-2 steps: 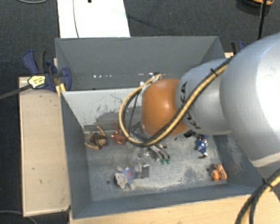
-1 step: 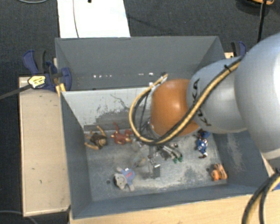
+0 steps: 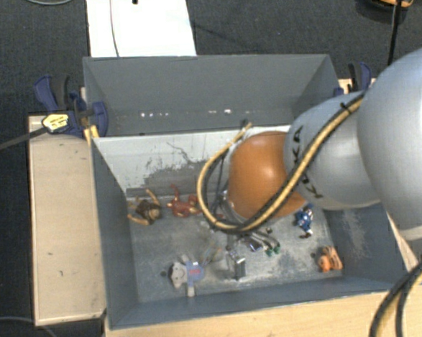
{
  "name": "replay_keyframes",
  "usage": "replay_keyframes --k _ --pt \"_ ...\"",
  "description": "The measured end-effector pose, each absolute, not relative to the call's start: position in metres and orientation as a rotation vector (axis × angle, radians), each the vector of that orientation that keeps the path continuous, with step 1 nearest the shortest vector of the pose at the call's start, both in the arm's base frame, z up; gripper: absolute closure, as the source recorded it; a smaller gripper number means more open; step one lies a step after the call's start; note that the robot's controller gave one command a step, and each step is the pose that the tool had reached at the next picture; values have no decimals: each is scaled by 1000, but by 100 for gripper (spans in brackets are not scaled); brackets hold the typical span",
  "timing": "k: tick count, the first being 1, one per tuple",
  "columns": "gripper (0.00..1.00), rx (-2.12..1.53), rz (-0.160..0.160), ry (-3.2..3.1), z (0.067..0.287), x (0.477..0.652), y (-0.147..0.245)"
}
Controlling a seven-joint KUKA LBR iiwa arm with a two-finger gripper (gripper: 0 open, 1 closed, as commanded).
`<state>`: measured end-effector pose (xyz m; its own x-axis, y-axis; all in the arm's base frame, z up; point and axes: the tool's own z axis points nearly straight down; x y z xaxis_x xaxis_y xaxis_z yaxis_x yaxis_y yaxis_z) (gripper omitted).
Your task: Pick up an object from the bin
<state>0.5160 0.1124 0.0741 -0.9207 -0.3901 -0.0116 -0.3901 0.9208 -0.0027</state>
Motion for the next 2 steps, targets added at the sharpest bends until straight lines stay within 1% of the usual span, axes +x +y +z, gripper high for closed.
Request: replay_keyframes --k 1,2 --pt "100 -1010 -3 2964 74 496 133" --pt "100 -1010 -3 2964 74 496 133"
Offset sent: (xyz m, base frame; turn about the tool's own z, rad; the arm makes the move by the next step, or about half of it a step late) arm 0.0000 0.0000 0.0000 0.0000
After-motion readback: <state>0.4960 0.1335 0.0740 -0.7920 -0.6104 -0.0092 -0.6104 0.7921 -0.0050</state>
